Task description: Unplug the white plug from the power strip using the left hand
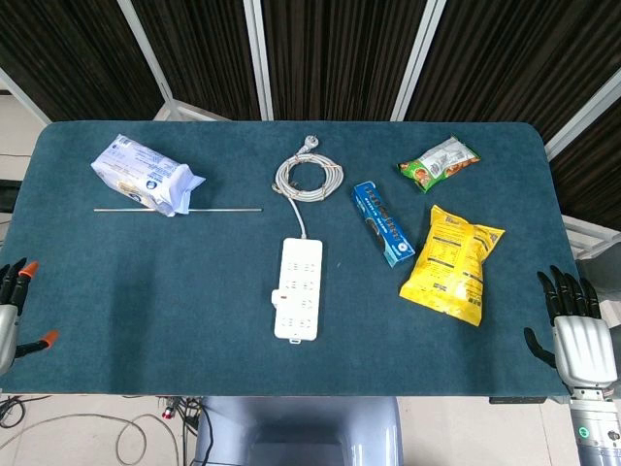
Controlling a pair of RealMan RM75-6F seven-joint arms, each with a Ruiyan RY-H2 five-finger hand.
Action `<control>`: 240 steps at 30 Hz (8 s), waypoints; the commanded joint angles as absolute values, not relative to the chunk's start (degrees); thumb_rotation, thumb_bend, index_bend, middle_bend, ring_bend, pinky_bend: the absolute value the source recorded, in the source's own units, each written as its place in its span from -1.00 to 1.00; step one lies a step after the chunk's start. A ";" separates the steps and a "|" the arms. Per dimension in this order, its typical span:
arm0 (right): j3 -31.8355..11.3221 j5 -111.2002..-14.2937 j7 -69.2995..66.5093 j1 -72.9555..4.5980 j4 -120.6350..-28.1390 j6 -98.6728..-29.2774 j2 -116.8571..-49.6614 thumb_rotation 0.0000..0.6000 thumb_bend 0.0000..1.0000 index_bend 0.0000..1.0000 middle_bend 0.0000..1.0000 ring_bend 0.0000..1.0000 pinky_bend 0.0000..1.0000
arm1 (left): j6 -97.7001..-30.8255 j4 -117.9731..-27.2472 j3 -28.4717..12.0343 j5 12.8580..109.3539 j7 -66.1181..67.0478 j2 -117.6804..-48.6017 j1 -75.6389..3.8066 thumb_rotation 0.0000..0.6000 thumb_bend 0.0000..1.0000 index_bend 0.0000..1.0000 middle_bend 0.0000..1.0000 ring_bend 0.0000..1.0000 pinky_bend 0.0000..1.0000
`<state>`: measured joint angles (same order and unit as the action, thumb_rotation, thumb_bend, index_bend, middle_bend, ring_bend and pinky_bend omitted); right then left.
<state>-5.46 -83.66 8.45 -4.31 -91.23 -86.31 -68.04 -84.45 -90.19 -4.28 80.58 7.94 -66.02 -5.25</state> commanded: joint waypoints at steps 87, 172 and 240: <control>0.41 -100.27 21.21 -26.00 -88.82 -57.60 -91.56 1.00 0.78 -0.75 -0.77 -0.81 -0.74 | -66.35 -100.84 -9.60 75.94 23.10 -68.59 -21.95 1.00 -1.00 -0.74 -0.86 -0.96 -0.83; 1.97 -91.15 21.19 -31.31 -84.12 -55.30 -98.90 1.00 0.78 -0.75 -0.76 -0.77 -0.74 | -62.62 -94.13 -13.34 47.73 51.30 -100.94 -48.24 1.00 -0.59 -0.28 -0.26 -0.81 -0.74; 3.33 -89.87 20.09 -31.59 -83.37 -56.06 -97.88 1.00 0.78 -0.75 -0.76 -0.77 -0.74 | -63.51 -82.63 -10.50 51.46 45.97 -109.34 -50.88 1.00 -0.27 0.23 0.29 -0.57 -0.66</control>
<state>3.33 -89.86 20.10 -31.59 -83.37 -56.05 -97.87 -63.49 -82.59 -10.48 51.46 45.99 -109.37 -50.91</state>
